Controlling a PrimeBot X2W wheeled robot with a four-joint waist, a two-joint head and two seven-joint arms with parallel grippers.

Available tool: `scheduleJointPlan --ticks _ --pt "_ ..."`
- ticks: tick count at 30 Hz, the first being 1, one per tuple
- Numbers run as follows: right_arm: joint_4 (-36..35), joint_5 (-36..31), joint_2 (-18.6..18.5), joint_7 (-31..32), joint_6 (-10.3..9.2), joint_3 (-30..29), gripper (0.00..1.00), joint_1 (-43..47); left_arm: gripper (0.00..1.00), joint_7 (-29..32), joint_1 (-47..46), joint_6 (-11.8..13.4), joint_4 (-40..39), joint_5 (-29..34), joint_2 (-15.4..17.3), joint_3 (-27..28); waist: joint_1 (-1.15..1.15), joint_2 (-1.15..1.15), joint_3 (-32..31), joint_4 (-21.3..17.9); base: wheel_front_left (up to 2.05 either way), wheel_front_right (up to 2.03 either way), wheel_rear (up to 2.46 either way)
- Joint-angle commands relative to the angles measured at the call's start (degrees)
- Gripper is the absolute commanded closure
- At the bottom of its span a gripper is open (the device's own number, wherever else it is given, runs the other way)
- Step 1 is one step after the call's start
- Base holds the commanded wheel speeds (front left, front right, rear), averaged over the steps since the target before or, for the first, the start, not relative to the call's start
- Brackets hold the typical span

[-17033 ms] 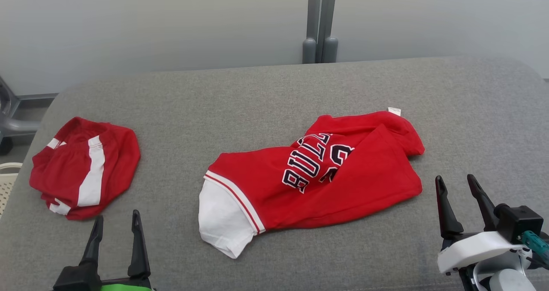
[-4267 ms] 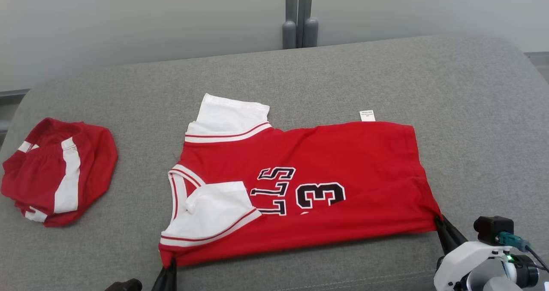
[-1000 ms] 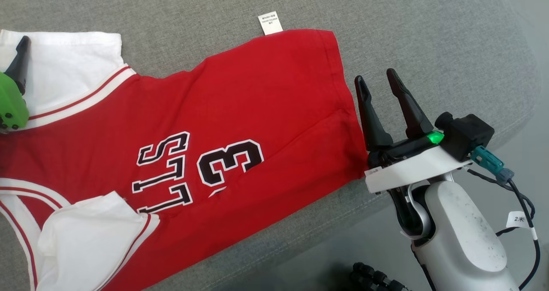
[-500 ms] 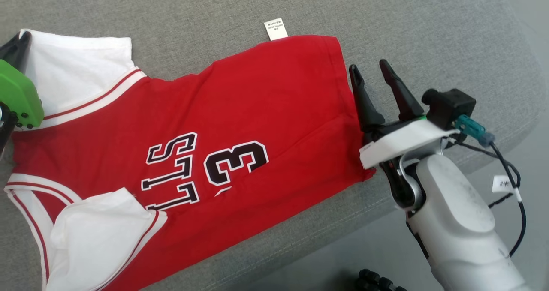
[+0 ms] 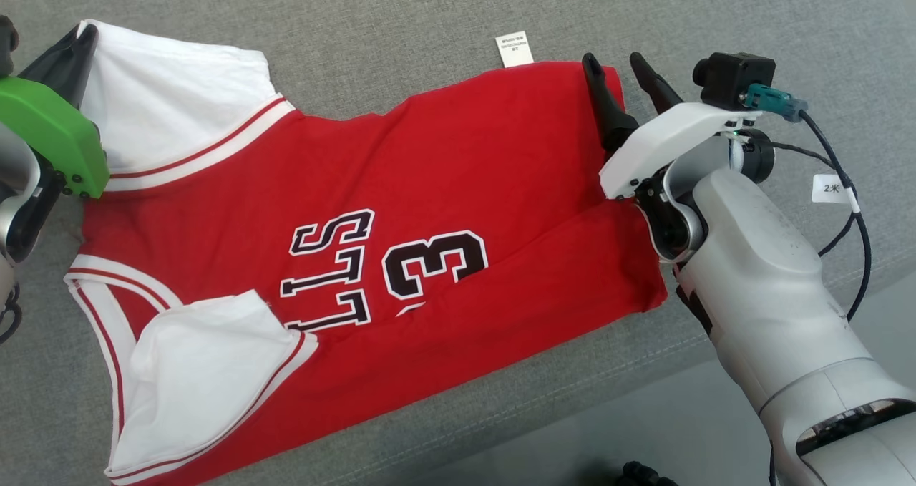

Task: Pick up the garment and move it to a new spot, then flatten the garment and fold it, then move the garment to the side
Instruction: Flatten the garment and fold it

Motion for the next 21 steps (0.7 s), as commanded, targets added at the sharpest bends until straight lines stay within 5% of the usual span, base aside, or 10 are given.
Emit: scheduleJointPlan --ticks 1,5,6,7,8,9,21 --pt "1.3 0.6 -0.1 0.5 -0.03 0.2 0.00 -1.0 1.00 -0.4 -1.0 -0.1 0.0 -0.5 -0.1 -0.3 0.00 0.00 0.2 0.5 0.00 0.00 0.00" --pt "6.4 2.5 0.0 0.9 -0.02 1.3 0.00 -3.8 1.00 -1.2 -1.9 -0.1 0.0 -1.1 -0.4 -1.9 0.00 0.00 0.4 1.3 0.00 0.00 0.00" --pt "7.1 3.3 0.0 0.4 -0.02 1.6 0.07 -4.3 1.00 -1.3 -2.2 -0.1 0.0 -1.3 -0.5 -2.3 0.00 0.00 0.4 1.4 0.00 0.00 0.00" --pt "8.0 3.8 0.0 0.3 -0.02 1.8 0.21 -4.8 1.00 -1.4 -2.4 -0.1 0.1 -1.5 -0.5 -2.6 0.00 0.00 0.5 1.6 0.00 0.00 0.00" --pt "9.1 4.1 0.0 0.5 -0.02 2.2 0.93 -5.1 1.00 -1.7 -2.6 -0.1 0.1 -1.6 -0.5 -3.0 0.00 0.00 0.6 1.7 0.00 0.00 0.00" --pt "10.0 4.4 0.1 0.8 -0.02 2.8 1.00 -5.4 1.00 -1.9 -2.8 -0.1 0.2 -1.8 -0.6 -3.3 0.00 0.00 0.7 1.8 0.00 0.00 0.00" --pt "11.8 6.0 -0.3 -4.3 -0.02 6.6 1.00 -9.1 1.00 -5.4 -4.3 -0.1 1.1 -3.6 -0.5 -6.3 0.00 0.00 -0.6 3.3 0.00 0.00 0.00"
